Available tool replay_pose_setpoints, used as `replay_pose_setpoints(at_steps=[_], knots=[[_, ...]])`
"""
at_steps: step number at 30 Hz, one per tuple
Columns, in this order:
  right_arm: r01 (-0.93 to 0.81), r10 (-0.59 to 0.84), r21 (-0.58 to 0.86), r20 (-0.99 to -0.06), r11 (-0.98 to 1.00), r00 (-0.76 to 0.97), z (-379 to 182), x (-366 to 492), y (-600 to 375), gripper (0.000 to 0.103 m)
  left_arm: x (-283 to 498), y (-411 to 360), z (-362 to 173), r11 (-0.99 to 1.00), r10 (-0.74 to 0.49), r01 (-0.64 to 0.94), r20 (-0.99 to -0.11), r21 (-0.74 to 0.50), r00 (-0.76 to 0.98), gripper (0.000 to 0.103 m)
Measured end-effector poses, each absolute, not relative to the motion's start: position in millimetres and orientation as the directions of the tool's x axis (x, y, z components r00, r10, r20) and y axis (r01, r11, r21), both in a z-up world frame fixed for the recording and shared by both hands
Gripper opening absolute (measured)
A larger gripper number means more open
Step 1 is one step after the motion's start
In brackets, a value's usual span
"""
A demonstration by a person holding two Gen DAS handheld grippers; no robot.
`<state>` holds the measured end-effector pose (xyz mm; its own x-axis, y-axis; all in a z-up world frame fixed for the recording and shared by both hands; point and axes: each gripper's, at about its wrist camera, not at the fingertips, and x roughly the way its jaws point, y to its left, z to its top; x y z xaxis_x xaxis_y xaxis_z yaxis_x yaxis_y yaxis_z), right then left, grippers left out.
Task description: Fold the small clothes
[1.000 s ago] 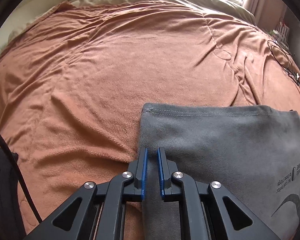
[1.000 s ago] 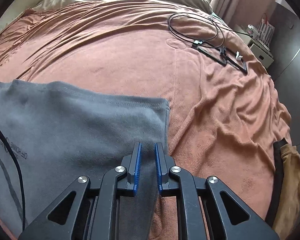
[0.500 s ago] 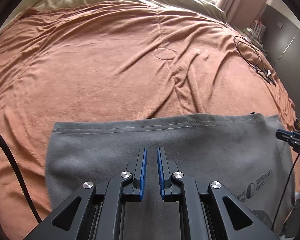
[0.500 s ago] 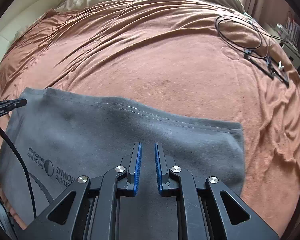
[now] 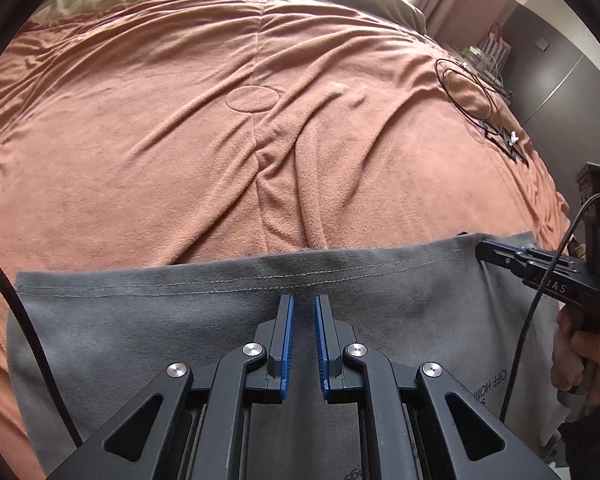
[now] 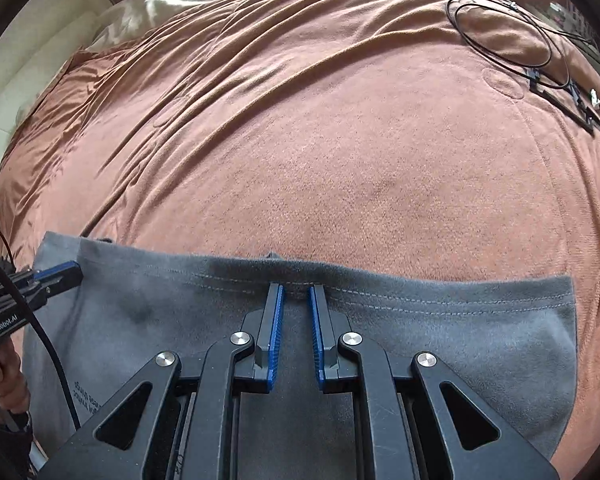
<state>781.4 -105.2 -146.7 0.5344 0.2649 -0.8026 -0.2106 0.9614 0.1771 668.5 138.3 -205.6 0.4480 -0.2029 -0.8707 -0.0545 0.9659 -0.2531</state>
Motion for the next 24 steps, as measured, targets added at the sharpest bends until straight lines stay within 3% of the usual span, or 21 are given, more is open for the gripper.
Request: replay_pose_setpoints(at_steps=[10,11,13,14,15,24], knots=[[-0.237,0.278,0.173,-0.795,0.956,0.539,-119.7,731.6,-128.0,0.013,693.0,137.4,-220.4,0.967,-0.163,-0.102,-0.875,-0.233,0.455,0.011],[-0.238,0.274,0.169,-0.799,0.956,0.535,-118.6,727.5,-129.3,0.017,691.6,136.7,-216.8,0.967,-0.16,-0.107,-0.876,-0.232,0.456,0.011],[-0.244,0.262,0.149,-0.802,0.958,0.537,-117.3,719.0,-130.6,0.034,685.8,134.3,-208.6,0.972,-0.149,-0.095,-0.873,-0.217,0.464,0.011],[-0.246,0.25,0.134,-0.802,0.96,0.542,-115.9,714.9,-131.7,0.049,681.3,133.5,-203.8,0.974,-0.144,-0.087,-0.871,-0.208,0.47,0.011],[-0.244,0.235,0.115,-0.802,0.963,0.549,-113.7,710.9,-135.6,0.053,676.1,134.0,-198.8,0.976,-0.141,-0.08,-0.869,-0.202,0.475,0.011],[-0.149,0.109,0.03,-0.824,0.988,0.557,-114.8,689.2,-179.0,0.05,630.5,168.5,-176.3,0.978,-0.102,-0.112,-0.869,-0.178,0.484,0.011]])
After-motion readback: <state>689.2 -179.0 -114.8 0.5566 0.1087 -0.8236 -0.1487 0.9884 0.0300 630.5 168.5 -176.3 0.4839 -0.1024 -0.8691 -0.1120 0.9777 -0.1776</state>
